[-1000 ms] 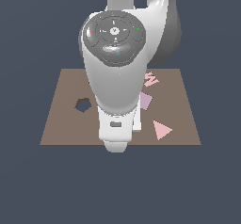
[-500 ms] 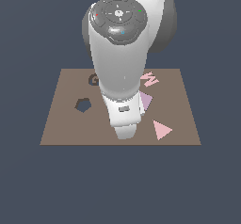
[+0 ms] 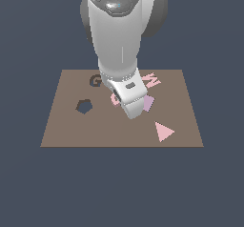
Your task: Insert a designated object into the corresponding slot on a board.
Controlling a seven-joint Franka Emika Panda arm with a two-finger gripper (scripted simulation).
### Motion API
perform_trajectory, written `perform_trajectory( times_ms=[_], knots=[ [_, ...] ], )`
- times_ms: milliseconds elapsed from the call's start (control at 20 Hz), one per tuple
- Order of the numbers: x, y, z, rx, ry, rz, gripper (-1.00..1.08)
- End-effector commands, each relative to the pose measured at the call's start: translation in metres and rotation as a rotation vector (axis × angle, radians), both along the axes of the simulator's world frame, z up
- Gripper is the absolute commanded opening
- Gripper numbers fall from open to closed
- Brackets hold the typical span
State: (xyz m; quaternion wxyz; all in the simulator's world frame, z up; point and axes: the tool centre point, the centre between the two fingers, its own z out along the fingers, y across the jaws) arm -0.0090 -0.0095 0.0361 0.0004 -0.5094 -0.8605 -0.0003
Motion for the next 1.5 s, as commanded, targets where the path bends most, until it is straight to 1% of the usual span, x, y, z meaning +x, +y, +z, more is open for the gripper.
perform_trajectory(
  times_ms=[0, 400, 750, 1100, 1450],
  knots=[
    [-0.014, -0.006, 0.001, 0.0, -0.001, 0.099, -1.0],
    [-0.052, -0.031, 0.002, 0.0, -0.001, 0.393, -1.0],
    [-0.073, -0.056, 0.003, 0.0, -0.001, 0.599, -1.0],
    [-0.083, -0.075, 0.004, 0.0, -0.001, 0.738, -1.0],
    [-0.087, -0.088, 0.004, 0.0, -0.001, 0.818, -1.0]
  ],
)
